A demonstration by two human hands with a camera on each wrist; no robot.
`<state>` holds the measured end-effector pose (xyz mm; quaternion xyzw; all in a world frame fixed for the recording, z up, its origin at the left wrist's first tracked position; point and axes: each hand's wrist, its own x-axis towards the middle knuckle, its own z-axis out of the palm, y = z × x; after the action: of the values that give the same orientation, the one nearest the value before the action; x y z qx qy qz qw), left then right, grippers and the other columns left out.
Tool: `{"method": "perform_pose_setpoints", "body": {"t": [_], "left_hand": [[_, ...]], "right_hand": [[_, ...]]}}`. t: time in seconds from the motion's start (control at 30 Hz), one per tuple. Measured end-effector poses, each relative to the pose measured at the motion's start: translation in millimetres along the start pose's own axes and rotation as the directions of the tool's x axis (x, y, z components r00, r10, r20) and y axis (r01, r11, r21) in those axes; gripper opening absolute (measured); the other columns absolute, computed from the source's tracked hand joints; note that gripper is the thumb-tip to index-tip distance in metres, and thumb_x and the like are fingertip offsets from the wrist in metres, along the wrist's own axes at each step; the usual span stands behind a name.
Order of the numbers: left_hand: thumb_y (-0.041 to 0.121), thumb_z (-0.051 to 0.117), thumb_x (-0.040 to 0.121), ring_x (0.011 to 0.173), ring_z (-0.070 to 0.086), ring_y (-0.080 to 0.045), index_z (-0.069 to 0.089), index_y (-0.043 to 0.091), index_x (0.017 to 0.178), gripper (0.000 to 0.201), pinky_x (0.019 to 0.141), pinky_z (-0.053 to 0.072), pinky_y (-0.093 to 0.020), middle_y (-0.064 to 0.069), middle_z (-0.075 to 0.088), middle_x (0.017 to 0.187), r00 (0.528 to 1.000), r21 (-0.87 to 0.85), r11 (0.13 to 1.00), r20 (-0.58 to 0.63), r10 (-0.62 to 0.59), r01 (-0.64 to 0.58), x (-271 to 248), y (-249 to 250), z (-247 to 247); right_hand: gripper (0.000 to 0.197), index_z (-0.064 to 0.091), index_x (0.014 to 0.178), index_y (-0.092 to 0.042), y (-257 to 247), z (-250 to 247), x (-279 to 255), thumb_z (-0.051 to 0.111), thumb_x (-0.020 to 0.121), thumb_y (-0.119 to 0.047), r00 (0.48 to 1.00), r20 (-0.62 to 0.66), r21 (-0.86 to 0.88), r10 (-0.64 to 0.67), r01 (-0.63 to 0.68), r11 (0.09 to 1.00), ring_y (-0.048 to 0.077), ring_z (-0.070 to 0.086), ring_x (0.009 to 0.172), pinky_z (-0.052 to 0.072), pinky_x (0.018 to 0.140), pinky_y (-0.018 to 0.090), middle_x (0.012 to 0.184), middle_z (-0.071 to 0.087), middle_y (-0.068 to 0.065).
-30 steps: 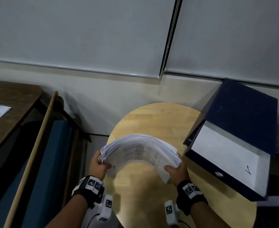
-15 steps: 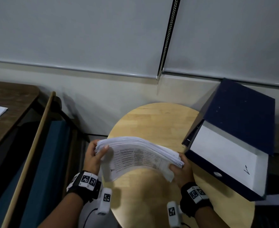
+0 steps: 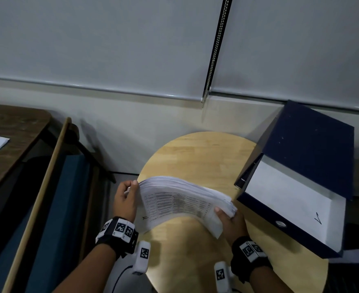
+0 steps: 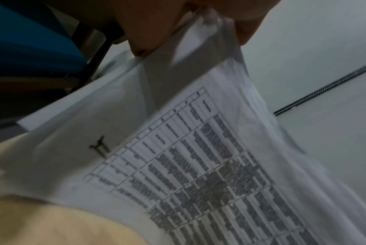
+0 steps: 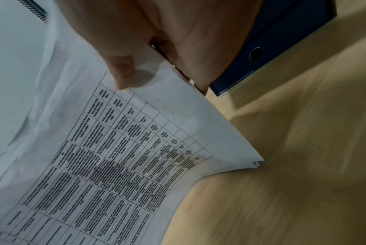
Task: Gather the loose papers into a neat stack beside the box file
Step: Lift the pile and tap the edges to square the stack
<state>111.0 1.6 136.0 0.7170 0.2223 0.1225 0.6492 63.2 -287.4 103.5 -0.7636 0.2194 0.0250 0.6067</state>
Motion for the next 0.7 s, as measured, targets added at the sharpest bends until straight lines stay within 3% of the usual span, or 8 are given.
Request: {"method": "perform_pose_setpoints", "body": {"t": [0.1, 0.13, 0.27, 0.33, 0.4, 0.47, 0.57, 0.7], "left_hand": [[0.04, 0.073, 0.072, 0.077, 0.053, -0.013, 0.052, 0.011, 0.099, 0.045, 0.068, 0.045, -0.026, 0.002, 0.056, 0.085, 0.994, -0.07, 0.998, 0.111, 0.004, 0.004, -2.9, -1.9, -4.5], [0.036, 0.078, 0.062, 0.078, 0.055, -0.009, 0.049, 0.013, 0.102, 0.055, 0.07, 0.048, -0.026, 0.002, 0.055, 0.089, 0.986, -0.07, 0.998, 0.163, 0.017, -0.005, -0.5, -4.2, -7.6], [-0.004, 0.067, 0.057, 0.081, 0.059, 0.005, 0.042, 0.007, 0.113, 0.062, 0.067, 0.051, -0.015, 0.007, 0.058, 0.101, 0.96, -0.071, 0.992, 0.254, 0.12, -0.106, -1.9, -17.6, -17.8], [-0.011, 0.063, 0.056, 0.092, 0.058, 0.006, 0.04, 0.009, 0.117, 0.069, 0.066, 0.052, -0.012, 0.008, 0.058, 0.109, 0.973, -0.116, 0.992, 0.219, 0.069, -0.045, -1.5, -29.4, -23.1], [-0.016, 0.065, 0.058, 0.087, 0.061, 0.005, 0.047, 0.011, 0.113, 0.064, 0.062, 0.053, -0.013, 0.0, 0.058, 0.107, 0.974, -0.127, 0.991, 0.228, -0.002, 0.032, 1.9, -37.4, -26.5], [-0.008, 0.068, 0.06, 0.082, 0.064, -0.003, 0.059, 0.005, 0.102, 0.045, 0.067, 0.055, -0.019, -0.01, 0.063, 0.1, 0.966, -0.095, 0.994, 0.258, -0.02, 0.045, 9.6, -41.0, -27.3], [-0.011, 0.071, 0.073, 0.075, 0.064, -0.002, 0.063, -0.01, 0.099, 0.027, 0.08, 0.048, -0.036, -0.018, 0.065, 0.093, 0.966, -0.084, 0.996, 0.26, -0.01, 0.033, 12.0, -38.2, -24.7], [0.017, 0.076, 0.065, 0.074, 0.064, -0.005, 0.059, 0.005, 0.106, 0.045, 0.069, 0.053, -0.029, -0.004, 0.067, 0.088, 0.966, -0.098, 0.994, 0.256, -0.016, 0.043, 1.6, -28.7, -19.3]], "right_hand": [[0.016, 0.064, 0.103, -0.029, -6.9, 7.5, -1.7, 0.066, 0.091, -0.02, 0.999, -0.039, 0.017, 0.021, -0.02, 1.0, 0.013, 0.064, 0.097, 0.051, 0.093, 0.038, 0.102, 0.068, -0.008], [0.014, 0.062, 0.1, -0.03, -9.3, 8.2, -1.1, 0.065, 0.091, -0.02, 0.999, -0.043, 0.03, 0.014, -0.013, 0.999, 0.013, 0.064, 0.095, 0.052, 0.09, 0.037, 0.1, 0.068, -0.009], [0.03, 0.06, 0.12, -0.022, -2.7, 2.8, -0.8, 0.066, 0.091, -0.021, 1.0, -0.02, 0.044, 0.002, -0.001, 0.999, 0.019, 0.065, 0.105, 0.054, 0.089, 0.039, 0.111, 0.068, -0.003], [0.05, 0.047, 0.135, -0.02, 5.5, 1.0, -1.6, 0.067, 0.089, -0.017, 0.999, 0.012, -0.017, 0.035, -0.035, 0.999, 0.021, 0.06, 0.11, 0.053, 0.091, 0.039, 0.12, 0.061, -0.002], [0.06, 0.038, 0.142, -0.02, 10.8, -1.4, -1.1, 0.065, 0.089, -0.009, 0.999, 0.018, -0.069, 0.043, -0.042, 0.997, 0.02, 0.056, 0.11, 0.051, 0.083, 0.026, 0.122, 0.056, 0.001], [0.052, 0.045, 0.138, -0.017, 12.6, -3.6, 2.5, 0.061, 0.09, -0.005, 1.0, -0.004, -0.09, 0.014, -0.014, 0.996, 0.021, 0.058, 0.111, 0.046, 0.076, 0.015, 0.122, 0.059, 0.004], [0.04, 0.052, 0.133, -0.013, 10.5, -2.1, 5.0, 0.06, 0.093, -0.013, 0.999, -0.045, -0.072, 0.024, -0.027, 0.997, 0.024, 0.061, 0.111, 0.045, 0.081, 0.026, 0.118, 0.063, 0.006], [0.04, 0.052, 0.131, -0.017, 7.6, 2.0, -3.4, 0.06, 0.093, -0.011, 1.0, -0.024, -0.057, -0.015, 0.014, 0.998, 0.02, 0.059, 0.109, 0.049, 0.088, 0.031, 0.118, 0.062, 0.001]]}}
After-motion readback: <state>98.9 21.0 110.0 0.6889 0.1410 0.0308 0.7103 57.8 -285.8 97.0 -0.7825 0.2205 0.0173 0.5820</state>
